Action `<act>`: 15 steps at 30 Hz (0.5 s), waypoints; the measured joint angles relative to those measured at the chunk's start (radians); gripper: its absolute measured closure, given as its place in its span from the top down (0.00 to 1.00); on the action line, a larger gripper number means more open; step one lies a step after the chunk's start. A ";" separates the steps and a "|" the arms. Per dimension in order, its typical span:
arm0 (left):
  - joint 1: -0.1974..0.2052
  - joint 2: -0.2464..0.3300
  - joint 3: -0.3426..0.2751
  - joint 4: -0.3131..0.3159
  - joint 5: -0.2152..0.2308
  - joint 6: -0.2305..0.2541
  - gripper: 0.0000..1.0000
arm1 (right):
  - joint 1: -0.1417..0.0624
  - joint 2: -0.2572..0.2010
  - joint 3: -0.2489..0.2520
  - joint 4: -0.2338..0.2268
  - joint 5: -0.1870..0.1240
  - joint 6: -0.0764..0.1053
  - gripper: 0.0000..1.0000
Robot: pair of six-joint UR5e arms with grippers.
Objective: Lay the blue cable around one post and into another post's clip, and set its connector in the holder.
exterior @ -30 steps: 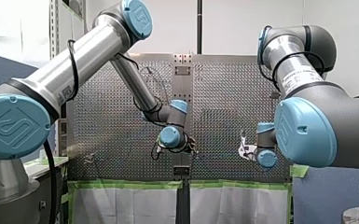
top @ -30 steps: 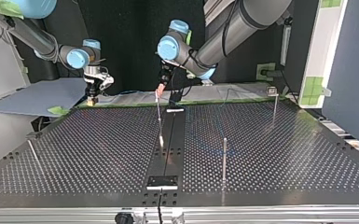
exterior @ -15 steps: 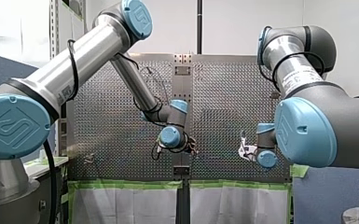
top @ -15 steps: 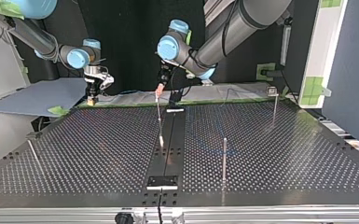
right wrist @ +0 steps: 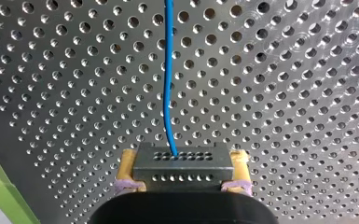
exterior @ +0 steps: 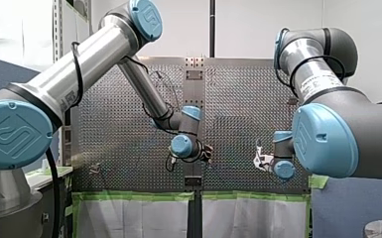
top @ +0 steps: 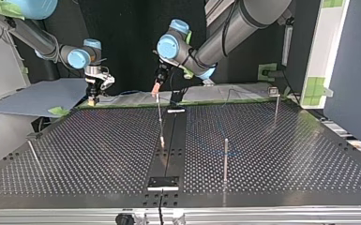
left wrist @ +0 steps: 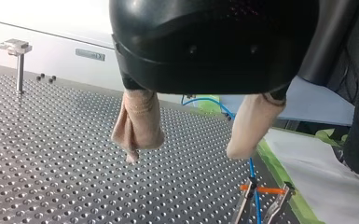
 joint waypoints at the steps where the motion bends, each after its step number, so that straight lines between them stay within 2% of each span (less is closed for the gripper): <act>1: 0.000 0.000 0.000 0.001 0.001 0.000 1.00 | 0.000 0.000 0.000 0.000 0.000 0.000 0.02; 15: -0.001 0.000 0.000 0.005 0.000 -0.006 1.00 | 0.000 0.002 -0.001 -0.005 0.000 0.000 0.02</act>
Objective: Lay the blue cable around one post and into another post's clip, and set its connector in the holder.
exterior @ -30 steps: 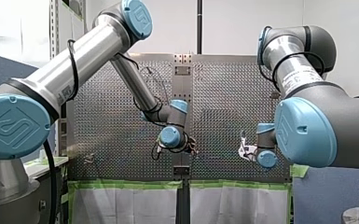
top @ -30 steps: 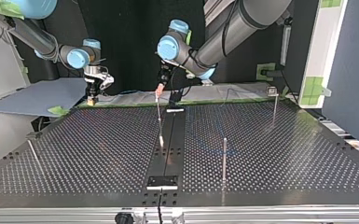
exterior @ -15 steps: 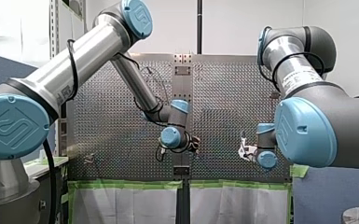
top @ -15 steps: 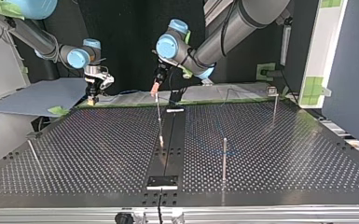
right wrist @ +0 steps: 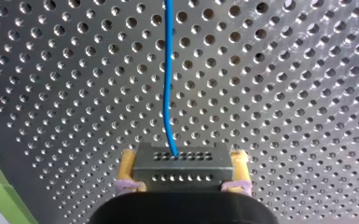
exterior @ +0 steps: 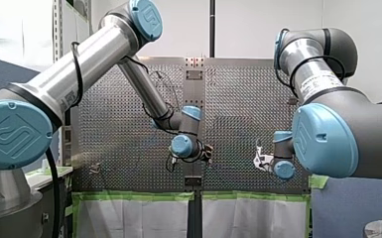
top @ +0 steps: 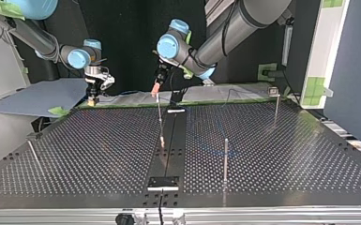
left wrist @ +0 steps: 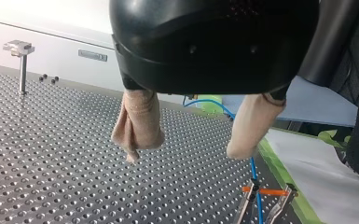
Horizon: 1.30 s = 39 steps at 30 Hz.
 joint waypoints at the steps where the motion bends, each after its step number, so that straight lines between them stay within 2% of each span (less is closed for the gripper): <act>1: 0.000 0.000 0.000 0.001 0.000 0.000 1.00 | 0.000 0.000 0.000 0.001 0.000 0.000 0.02; 10: 0.000 0.000 0.000 0.005 -0.003 -0.001 1.00 | -0.001 0.000 -0.007 0.026 0.001 -0.006 0.02; 14: 0.003 0.001 -0.001 0.004 -0.011 -0.016 1.00 | 0.000 0.000 -0.008 0.029 0.001 -0.006 0.02; 19: 0.012 0.018 -0.013 -0.008 -0.042 -0.051 1.00 | 0.000 0.000 -0.008 0.032 0.000 -0.006 0.02; 28: 0.027 0.083 -0.078 0.023 -0.109 -0.118 1.00 | 0.000 0.000 -0.008 0.035 0.000 -0.006 0.02; 34: 0.030 0.128 -0.122 -0.013 -0.154 -0.163 1.00 | 0.000 0.001 -0.008 0.035 0.000 -0.006 0.02; 39: 0.048 0.171 -0.165 -0.055 -0.197 -0.206 1.00 | 0.000 0.002 -0.008 0.031 0.000 -0.003 0.02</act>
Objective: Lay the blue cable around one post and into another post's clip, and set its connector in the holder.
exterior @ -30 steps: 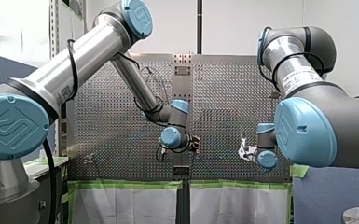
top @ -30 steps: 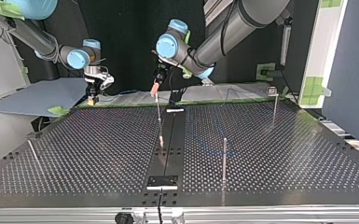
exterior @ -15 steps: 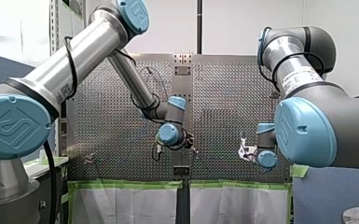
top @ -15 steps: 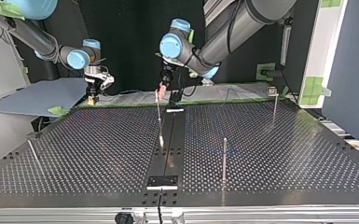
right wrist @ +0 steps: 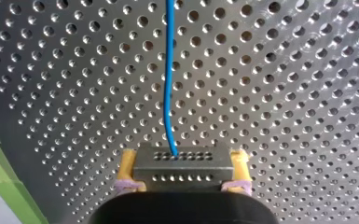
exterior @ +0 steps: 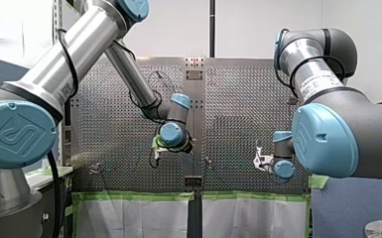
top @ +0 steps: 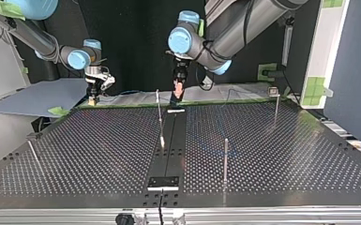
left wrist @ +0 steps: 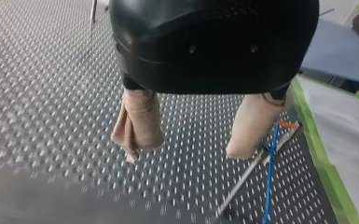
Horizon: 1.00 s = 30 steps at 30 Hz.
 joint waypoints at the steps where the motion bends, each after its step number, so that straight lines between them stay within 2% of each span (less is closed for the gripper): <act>1: 0.006 0.008 -0.007 -0.005 -0.008 -0.009 1.00 | 0.000 0.000 0.000 -0.001 0.000 0.000 0.02; 7: 0.056 0.064 -0.017 -0.024 -0.049 -0.064 1.00 | 0.000 0.001 0.000 -0.003 0.000 -0.002 0.02; 20: 0.165 0.174 -0.017 -0.015 0.040 -0.174 1.00 | -0.001 0.004 0.000 -0.009 0.000 0.001 0.02; 30: 0.192 0.259 -0.017 -0.029 0.034 -0.259 1.00 | 0.000 0.007 0.000 -0.009 0.000 -0.002 0.02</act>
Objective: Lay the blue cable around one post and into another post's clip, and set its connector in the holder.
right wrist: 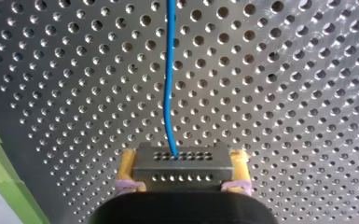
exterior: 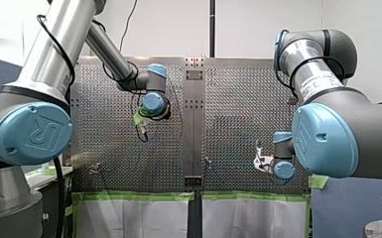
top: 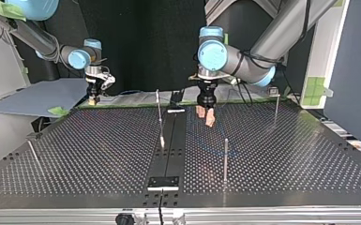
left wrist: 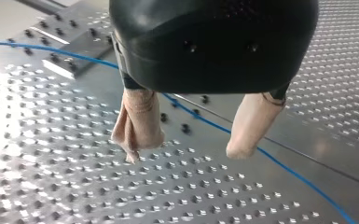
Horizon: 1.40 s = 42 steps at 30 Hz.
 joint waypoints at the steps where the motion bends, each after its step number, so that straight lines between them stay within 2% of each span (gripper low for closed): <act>1: 0.001 0.008 0.000 -0.001 -0.001 -0.008 1.00 | 0.000 0.001 0.000 0.001 0.000 -0.001 0.02; 13: 0.034 0.127 0.000 0.023 -0.009 -0.127 1.00 | 0.000 0.004 0.000 -0.001 0.000 -0.003 0.02; 18: 0.068 0.177 -0.008 0.023 -0.040 -0.176 1.00 | 0.000 0.005 0.000 -0.002 0.000 -0.004 0.02; 22: 0.099 0.209 -0.032 0.025 -0.038 -0.209 1.00 | 0.000 0.006 0.000 -0.002 0.000 -0.004 0.02; 27: 0.129 0.252 -0.063 0.056 -0.019 -0.252 1.00 | 0.000 0.007 0.000 -0.005 -0.001 -0.001 0.02; 30: 0.127 0.272 -0.068 0.078 -0.001 -0.275 1.00 | 0.000 0.007 0.000 -0.007 0.000 0.001 0.02; 36: 0.120 0.280 -0.069 0.118 0.047 -0.325 1.00 | 0.000 0.008 0.000 -0.014 0.000 0.001 0.02; 42: 0.132 0.280 -0.069 0.122 0.095 -0.377 1.00 | 0.000 0.008 -0.005 -0.007 0.000 0.002 0.02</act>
